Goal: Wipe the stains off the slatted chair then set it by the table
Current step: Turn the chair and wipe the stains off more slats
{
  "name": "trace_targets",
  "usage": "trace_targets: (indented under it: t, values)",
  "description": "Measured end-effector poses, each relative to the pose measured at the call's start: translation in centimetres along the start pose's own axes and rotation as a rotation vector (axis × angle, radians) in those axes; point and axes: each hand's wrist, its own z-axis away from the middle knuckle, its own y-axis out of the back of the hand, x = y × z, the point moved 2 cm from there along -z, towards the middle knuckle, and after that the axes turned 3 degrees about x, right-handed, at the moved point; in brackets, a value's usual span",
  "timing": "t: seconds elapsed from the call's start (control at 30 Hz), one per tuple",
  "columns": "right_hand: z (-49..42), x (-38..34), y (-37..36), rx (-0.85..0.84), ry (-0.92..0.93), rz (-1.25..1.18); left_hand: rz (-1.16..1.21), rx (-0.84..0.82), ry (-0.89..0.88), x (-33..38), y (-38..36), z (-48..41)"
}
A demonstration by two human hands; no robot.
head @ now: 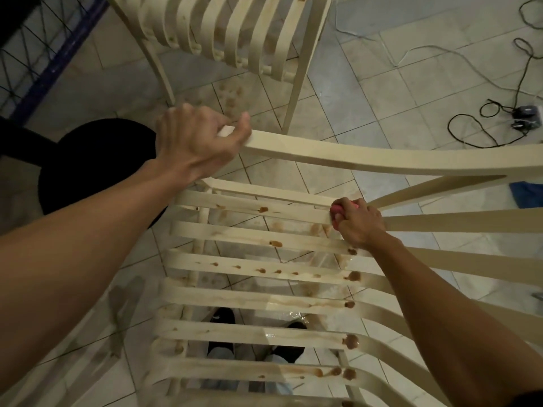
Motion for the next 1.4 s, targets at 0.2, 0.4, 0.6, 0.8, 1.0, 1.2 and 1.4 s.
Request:
trace_targets:
  t: [0.2,0.4,0.6,0.8,1.0,1.2,1.4]
  values:
    - [0.4,-3.4,-0.8,0.025,-0.01,-0.012,-0.012,-0.004,0.052,0.0,-0.1,0.1]
    - [0.9,-8.8,-1.7,0.044,0.116,-0.11,-0.01,-0.006,0.066,0.0,0.0,0.0]
    - [1.0,-14.4,-2.9,0.052,0.133,-0.11,-0.014,-0.022,0.078,-0.2,0.0,-0.2]
    - [2.8,-16.3,-3.9,0.226,0.239,-0.155,-0.003,-0.015,0.06,-0.3,0.0,-0.1]
    - [2.2,-9.1,-3.2,0.21,0.273,-0.107,0.009,-0.015,0.047,-0.4,0.1,-0.1]
    - [1.2,-0.8,-1.3,0.12,0.098,0.051,0.0,-0.006,0.049,-0.4,-0.1,0.1]
    - [-0.3,-1.3,0.0,-0.019,0.012,0.007,-0.021,0.014,0.055,-0.4,-0.3,0.0]
